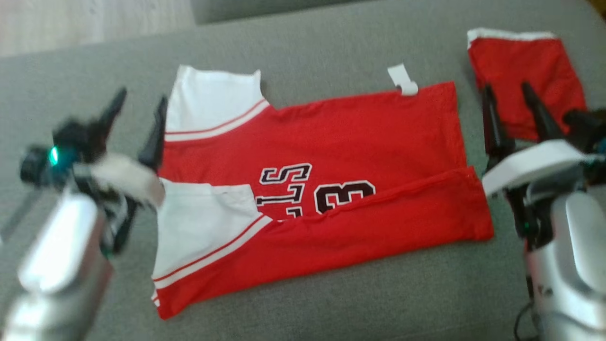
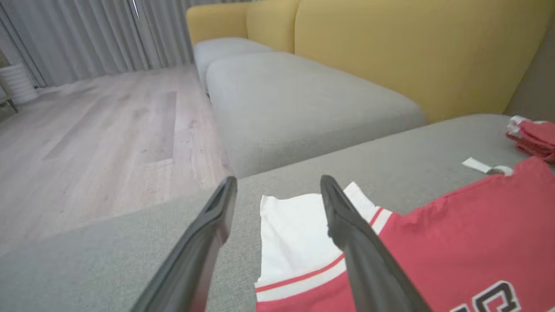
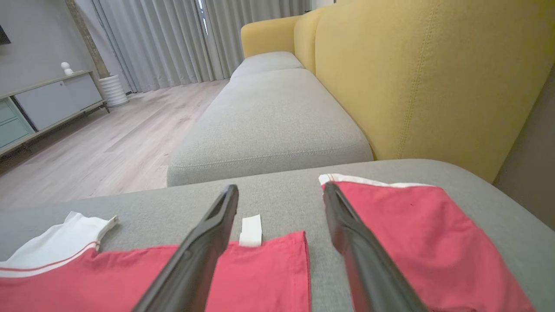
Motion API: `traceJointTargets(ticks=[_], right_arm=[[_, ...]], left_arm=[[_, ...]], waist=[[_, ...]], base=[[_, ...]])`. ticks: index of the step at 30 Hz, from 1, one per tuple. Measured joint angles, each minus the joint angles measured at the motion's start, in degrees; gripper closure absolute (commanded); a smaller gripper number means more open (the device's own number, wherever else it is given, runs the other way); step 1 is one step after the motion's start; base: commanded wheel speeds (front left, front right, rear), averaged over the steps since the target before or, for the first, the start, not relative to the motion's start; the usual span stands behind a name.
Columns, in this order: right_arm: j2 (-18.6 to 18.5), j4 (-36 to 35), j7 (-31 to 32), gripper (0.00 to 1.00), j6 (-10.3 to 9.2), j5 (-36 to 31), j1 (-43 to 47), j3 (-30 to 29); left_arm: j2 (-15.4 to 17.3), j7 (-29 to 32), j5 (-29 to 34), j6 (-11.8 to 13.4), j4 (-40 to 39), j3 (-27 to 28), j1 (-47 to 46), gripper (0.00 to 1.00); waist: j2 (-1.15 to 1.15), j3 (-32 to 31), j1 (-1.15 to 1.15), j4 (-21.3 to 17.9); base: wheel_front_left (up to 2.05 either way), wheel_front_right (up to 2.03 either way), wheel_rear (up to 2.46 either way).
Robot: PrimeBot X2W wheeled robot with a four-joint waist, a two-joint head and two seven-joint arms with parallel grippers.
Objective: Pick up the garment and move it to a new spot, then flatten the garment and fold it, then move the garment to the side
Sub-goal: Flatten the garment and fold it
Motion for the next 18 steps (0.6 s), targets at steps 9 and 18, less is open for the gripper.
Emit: traceJointTargets(ticks=[9, 18], right_arm=[[-0.04, 2.36, -2.50, 0.00, 0.00, 0.00, -8.70, 2.35], [0.03, 4.37, -4.42, 0.00, 0.00, 0.00, -12.59, 5.23]], left_arm=[[3.57, 13.51, -1.79, -6.75, 15.99, -3.93, -19.53, 0.00], [5.17, 16.29, -5.32, -7.65, 23.77, -9.98, -26.83, 0.00]], waist=[[0.00, 8.49, 0.01, -2.43], [0.00, 13.39, 0.00, -5.75]], base=[[0.00, 0.00, 0.00], [0.00, 0.00, 0.00]])
